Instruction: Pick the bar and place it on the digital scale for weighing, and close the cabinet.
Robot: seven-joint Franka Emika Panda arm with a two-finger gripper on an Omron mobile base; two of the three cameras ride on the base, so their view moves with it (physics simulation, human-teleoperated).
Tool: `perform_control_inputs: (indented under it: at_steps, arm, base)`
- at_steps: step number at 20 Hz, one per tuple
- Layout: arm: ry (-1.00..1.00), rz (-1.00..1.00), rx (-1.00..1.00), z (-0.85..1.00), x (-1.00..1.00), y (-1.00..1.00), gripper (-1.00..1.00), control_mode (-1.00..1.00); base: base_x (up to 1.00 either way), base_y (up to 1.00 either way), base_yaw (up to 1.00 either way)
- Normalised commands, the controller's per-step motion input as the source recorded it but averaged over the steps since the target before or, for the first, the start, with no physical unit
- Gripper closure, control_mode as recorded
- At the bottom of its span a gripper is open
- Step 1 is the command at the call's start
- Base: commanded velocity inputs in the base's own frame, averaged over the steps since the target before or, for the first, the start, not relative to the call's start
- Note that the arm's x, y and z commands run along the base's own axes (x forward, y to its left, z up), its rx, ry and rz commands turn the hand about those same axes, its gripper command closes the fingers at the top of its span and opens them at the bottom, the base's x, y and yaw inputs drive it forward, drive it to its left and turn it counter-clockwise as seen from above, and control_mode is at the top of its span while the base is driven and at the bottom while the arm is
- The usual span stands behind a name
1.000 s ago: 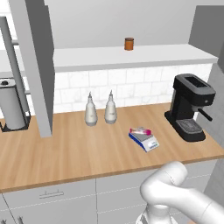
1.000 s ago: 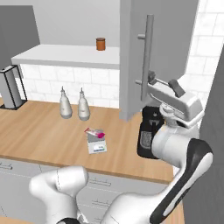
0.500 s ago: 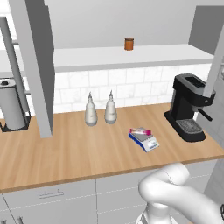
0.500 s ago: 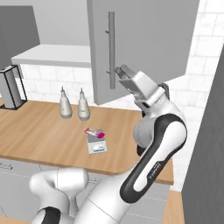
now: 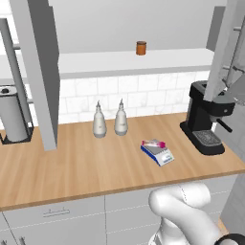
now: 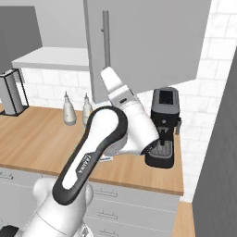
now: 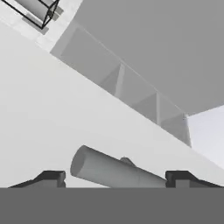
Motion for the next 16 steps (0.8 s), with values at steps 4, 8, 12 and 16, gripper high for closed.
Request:
perform_control_inputs:
  at_steps: [4,8,12,16]
  arm:
    - [0.26,-0.40,-0.02,0.38,1.00,0.74,-1.00,-1.00]
    - [0.32,-0.35,0.00,0.29,1.00,0.32,-1.00,-1.00]
    - [0.26,-0.29,0.00,0.09,1.00,0.03,-1.00,-1.00]
    - [0.08,-0.12,0.00,0.28,0.69,0.00,-1.00,-1.00]
  base:
    - [0.00,0.00,0.00]
    - [0.00,0.00,0.00]
    - [0.00,0.00,0.00]
    - [0.00,0.00,0.00]
